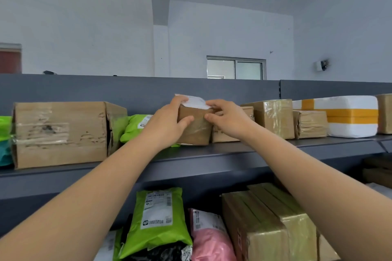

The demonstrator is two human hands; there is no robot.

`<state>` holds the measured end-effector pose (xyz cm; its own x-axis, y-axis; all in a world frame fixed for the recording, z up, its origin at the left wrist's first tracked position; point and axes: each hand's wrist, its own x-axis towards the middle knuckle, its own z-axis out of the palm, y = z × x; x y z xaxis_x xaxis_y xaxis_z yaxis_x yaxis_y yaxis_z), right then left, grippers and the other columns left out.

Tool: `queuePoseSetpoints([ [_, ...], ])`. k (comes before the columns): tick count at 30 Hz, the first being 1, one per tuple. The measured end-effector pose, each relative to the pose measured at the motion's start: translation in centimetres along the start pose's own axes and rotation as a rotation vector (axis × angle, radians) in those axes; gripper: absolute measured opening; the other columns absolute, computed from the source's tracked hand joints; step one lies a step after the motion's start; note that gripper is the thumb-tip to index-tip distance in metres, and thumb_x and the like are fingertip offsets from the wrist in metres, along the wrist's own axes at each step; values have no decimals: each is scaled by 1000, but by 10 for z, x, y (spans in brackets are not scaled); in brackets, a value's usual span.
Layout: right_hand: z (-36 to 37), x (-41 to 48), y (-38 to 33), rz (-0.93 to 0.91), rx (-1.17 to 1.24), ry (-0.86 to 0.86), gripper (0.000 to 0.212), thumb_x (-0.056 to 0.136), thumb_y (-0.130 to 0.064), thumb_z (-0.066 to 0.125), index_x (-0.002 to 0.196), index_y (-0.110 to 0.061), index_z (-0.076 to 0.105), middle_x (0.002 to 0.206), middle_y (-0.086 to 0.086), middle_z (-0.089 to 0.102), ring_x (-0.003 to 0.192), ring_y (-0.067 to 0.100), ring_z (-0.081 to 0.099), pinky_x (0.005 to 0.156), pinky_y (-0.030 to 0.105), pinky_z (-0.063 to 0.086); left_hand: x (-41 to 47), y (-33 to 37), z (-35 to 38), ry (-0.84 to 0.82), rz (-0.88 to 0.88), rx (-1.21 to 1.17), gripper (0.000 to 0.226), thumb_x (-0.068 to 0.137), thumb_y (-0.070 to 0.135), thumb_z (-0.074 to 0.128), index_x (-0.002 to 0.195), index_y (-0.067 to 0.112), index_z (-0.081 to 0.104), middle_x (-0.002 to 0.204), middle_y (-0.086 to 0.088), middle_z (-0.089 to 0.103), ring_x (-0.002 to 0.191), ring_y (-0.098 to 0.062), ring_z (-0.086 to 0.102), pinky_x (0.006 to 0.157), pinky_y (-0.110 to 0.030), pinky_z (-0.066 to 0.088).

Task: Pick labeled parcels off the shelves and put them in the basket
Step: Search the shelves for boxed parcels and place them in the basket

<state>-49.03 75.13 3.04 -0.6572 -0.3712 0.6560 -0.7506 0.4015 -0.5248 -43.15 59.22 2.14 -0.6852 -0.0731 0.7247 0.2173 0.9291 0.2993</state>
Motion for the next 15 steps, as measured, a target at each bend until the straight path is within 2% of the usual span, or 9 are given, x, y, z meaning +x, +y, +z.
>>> queuePoseSetpoints([
  [3, -9, 6, 1, 0, 108, 65, 43, 93, -23, 57, 135, -22, 47, 119, -3, 50, 110, 12, 48, 99, 28, 41, 3, 8, 2, 52, -21, -59, 39, 95, 39, 50, 131, 28, 41, 120, -5, 60, 107, -28, 55, 86, -33, 42],
  [5, -9, 10, 5, 18, 130, 55, 41, 92, -23, 58, 132, -20, 50, 120, 1, 53, 114, 18, 52, 101, 36, 44, 5, 10, 4, 90, -10, 15, 38, 96, 40, 46, 131, 25, 42, 119, -6, 61, 109, -29, 54, 87, -36, 43],
  [8, 4, 10, 11, 51, 138, -22, 40, 92, -23, 58, 131, -16, 51, 117, 4, 56, 109, 28, 58, 93, 44, 50, 8, 4, 4, 53, -39, 106, 40, 97, 41, 44, 131, 23, 43, 123, -7, 59, 113, -28, 52, 88, -34, 40],
  [10, 12, 12, 14, 24, 122, -41, 43, 92, -24, 58, 133, -16, 49, 123, 5, 56, 114, 26, 56, 95, 44, 49, 10, -5, 4, 32, -52, 167, 40, 95, 45, 44, 128, 23, 47, 124, -6, 56, 114, -27, 51, 90, -35, 40],
  [13, 11, 15, 14, -39, 79, -40, 44, 93, -31, 56, 135, -18, 48, 127, 4, 56, 118, 20, 52, 100, 39, 45, 12, -8, 2, 120, 5, 243, 39, 92, 49, 46, 120, 23, 53, 125, -2, 54, 116, -27, 47, 95, -43, 41],
  [15, -3, 15, 16, -86, -45, 49, 45, 94, -35, 53, 134, -17, 49, 127, 2, 56, 117, 18, 52, 98, 31, 42, 13, -2, -1, 142, 58, 269, 41, 93, 49, 46, 124, 24, 52, 130, 3, 53, 122, -24, 45, 98, -44, 40],
])
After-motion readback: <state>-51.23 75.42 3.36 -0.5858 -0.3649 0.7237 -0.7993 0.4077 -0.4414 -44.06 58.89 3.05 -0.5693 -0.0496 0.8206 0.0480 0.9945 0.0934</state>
